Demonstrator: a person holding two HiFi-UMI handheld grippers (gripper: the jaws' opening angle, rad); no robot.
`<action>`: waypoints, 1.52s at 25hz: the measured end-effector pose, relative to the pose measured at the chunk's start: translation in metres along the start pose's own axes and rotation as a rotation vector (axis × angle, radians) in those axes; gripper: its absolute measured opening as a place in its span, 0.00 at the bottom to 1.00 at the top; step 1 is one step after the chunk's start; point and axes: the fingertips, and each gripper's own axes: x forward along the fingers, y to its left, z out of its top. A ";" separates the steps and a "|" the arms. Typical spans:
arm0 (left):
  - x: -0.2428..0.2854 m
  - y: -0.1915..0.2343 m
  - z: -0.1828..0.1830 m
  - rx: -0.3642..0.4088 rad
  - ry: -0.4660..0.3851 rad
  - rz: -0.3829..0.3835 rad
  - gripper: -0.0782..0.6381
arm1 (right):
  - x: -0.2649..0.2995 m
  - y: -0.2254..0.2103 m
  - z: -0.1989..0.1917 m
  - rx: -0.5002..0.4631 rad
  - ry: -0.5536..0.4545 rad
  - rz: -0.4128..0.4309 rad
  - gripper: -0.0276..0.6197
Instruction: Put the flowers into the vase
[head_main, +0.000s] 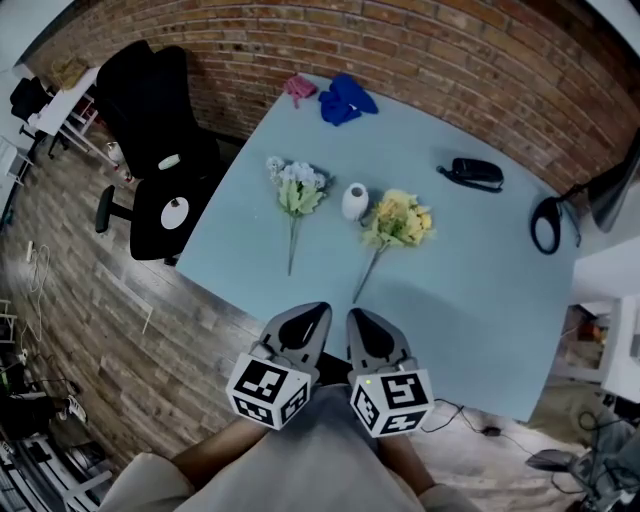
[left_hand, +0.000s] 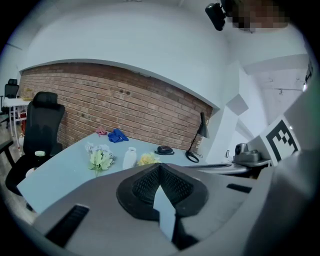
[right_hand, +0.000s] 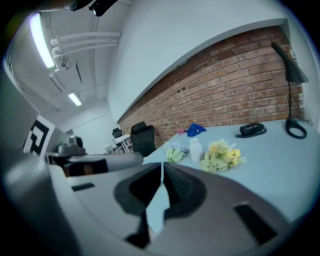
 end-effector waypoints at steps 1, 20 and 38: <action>0.006 0.001 0.002 0.012 0.005 -0.006 0.14 | 0.004 -0.004 0.002 0.009 -0.004 -0.004 0.08; 0.070 0.026 0.013 0.022 0.056 -0.059 0.14 | 0.050 -0.051 0.010 0.165 0.033 -0.044 0.08; 0.118 0.055 -0.005 -0.032 0.179 -0.158 0.14 | 0.105 -0.100 -0.020 0.221 0.211 -0.167 0.19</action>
